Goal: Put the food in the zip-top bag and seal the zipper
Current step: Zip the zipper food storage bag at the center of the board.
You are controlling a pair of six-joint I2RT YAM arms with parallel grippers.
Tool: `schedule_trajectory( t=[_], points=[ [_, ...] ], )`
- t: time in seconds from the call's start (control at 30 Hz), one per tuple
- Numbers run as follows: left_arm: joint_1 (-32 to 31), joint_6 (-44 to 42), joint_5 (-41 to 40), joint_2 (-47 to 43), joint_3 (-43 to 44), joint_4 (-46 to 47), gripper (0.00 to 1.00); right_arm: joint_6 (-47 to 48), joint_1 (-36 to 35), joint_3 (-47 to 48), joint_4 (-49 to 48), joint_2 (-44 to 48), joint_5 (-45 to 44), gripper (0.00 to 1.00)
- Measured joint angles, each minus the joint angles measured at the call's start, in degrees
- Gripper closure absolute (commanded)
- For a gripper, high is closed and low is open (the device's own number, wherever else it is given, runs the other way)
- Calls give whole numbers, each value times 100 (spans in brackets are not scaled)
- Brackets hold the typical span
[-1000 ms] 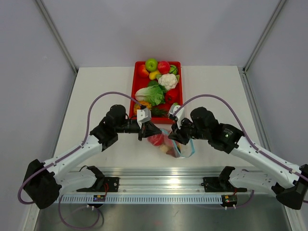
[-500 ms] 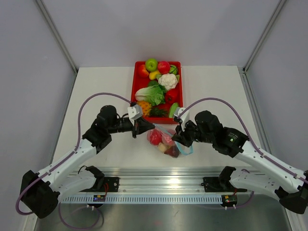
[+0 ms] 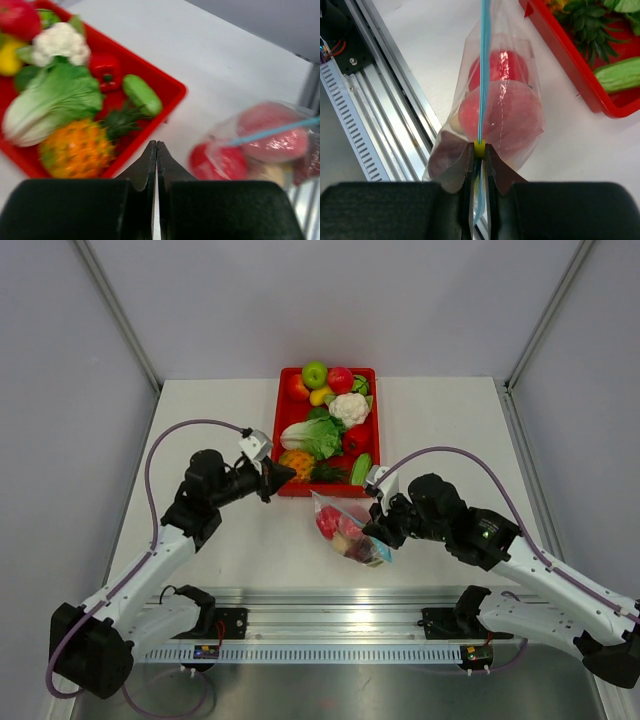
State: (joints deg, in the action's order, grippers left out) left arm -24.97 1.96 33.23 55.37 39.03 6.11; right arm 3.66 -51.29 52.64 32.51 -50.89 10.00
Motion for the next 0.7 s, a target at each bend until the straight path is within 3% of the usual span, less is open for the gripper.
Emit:
schedule_trajectory(
  t=[0.2,0.33,0.37,0.43,0.47,0.5,0.57,0.7],
  points=[
    [490,4,-501,15,122,17,100,-9,0,-61,431,-22,-2,100],
    [557,-22,-195,105,229,-28,100,-4,0,-61,468,-44,2,100],
    [555,-24,15,168,286,-33,93,4,0,-61,466,-63,7,100],
    [505,-76,442,319,417,-68,64,48,0,-61,466,-107,22,100],
    [437,-125,614,400,516,-125,43,79,0,-61,466,-129,35,100],
    [326,-240,723,461,627,-232,34,122,0,-61,463,-153,66,100],
    [35,-501,876,511,822,-509,20,201,0,-61,461,-181,127,100],
    [-577,-1145,1106,492,1095,-1069,15,387,0,-61,455,-190,195,100]
  ],
)
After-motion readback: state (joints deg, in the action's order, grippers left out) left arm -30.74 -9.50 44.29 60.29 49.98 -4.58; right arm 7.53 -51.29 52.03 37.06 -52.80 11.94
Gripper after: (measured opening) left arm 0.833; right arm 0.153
